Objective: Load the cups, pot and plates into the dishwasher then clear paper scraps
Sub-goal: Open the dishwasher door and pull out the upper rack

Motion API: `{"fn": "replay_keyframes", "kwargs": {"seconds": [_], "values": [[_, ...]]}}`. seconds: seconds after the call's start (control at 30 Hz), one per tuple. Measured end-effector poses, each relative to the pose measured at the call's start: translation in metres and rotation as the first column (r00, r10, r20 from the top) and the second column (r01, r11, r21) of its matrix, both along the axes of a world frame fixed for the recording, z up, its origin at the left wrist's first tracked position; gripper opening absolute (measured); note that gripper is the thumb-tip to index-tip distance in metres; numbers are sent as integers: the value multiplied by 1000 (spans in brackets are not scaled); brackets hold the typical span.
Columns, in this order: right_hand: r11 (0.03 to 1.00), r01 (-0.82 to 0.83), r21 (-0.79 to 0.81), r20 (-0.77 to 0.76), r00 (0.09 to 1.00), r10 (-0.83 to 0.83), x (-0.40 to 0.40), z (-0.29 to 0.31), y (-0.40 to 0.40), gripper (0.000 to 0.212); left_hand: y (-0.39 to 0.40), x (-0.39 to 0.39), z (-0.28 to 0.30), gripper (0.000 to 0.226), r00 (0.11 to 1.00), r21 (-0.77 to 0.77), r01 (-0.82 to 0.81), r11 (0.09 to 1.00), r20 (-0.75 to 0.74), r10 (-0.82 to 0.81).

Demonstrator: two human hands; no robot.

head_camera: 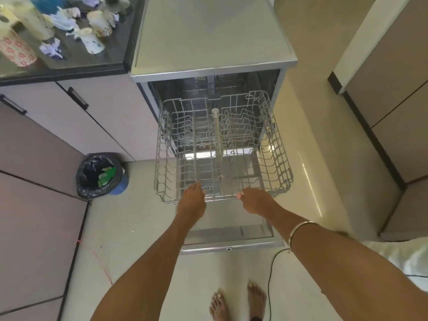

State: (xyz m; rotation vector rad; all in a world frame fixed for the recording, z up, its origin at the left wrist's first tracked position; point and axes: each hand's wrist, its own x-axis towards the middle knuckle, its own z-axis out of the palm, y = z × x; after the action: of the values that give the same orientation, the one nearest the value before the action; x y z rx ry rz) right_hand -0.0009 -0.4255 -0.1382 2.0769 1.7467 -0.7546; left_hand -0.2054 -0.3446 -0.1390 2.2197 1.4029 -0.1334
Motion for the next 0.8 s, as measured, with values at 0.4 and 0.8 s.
{"fn": "replay_keyframes", "kwargs": {"seconds": [0.4,0.8], "values": [[995,-95,43,85,992,91,-30,108,-37,42,-41,-26,104,48,994,-67,47,997,-96,-53],[983,-175,46,157,973,166,-62,139,-71,41,-94,-33,133,54,1000,-146,-25,989,-11,23]]}}
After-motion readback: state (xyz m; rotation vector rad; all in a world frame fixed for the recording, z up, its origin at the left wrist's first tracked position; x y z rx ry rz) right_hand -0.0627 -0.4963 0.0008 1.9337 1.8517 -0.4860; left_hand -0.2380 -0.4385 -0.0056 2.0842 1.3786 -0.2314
